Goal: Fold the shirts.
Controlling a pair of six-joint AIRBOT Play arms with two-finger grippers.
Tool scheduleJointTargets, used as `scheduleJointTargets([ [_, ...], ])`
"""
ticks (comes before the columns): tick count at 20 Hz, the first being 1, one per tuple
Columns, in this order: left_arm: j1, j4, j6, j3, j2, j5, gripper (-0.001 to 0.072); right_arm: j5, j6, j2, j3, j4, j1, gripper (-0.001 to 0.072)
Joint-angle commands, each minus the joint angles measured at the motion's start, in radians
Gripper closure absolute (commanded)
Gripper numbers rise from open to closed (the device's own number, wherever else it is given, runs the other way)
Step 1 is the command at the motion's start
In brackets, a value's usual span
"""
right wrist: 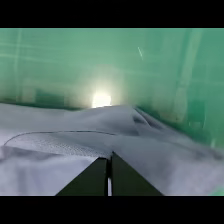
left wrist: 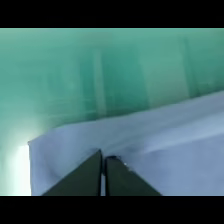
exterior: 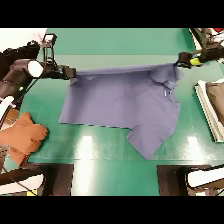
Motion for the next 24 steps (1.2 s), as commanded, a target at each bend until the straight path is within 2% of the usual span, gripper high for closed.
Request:
scheduleJointTargets([
  [1,0.040,-0.012,-0.010,0.048,-0.103,0.031,0.0527,-0.034,0.003,-0.108,0.108,-0.005,0.035,0.0491],
  [2,0.056,-0.019,-0.010,0.056,-0.102,0.007,0.0269,-0.008,0.004,-0.125,0.146,-0.006,0.034,0.0296],
  [3,0.076,-0.021,-0.008,0.072,-0.102,-0.049,0.0239,0.032,0.004,-0.136,0.185,-0.005,0.026,0.0274],
  [6,0.164,-0.023,0.045,0.130,-0.084,-0.333,0.0239,0.157,0.003,-0.111,0.211,0.000,-0.010,0.0286],
  [9,0.248,-0.023,0.116,0.098,-0.021,-0.531,0.0240,0.267,-0.030,-0.055,0.163,0.003,-0.061,0.0289],
  [10,0.269,-0.024,0.116,0.061,0.010,-0.553,0.0239,0.272,-0.048,-0.020,0.109,0.002,-0.074,0.0360],
  [11,0.288,-0.024,0.116,0.006,0.044,-0.551,0.0240,0.264,-0.062,0.020,0.037,0.002,-0.089,0.0409],
  [15,0.315,-0.034,0.146,-0.251,0.142,-0.553,0.0240,0.248,-0.111,0.172,-0.276,0.132,-0.165,0.0404],
  [18,0.315,-0.061,0.150,-0.365,0.145,-0.547,0.0239,0.246,-0.129,0.258,-0.450,0.183,-0.214,0.0325],
  [24,0.315,-0.176,0.151,-0.439,0.143,-0.444,0.0240,0.207,-0.151,0.378,-0.599,0.183,-0.246,0.0326],
])
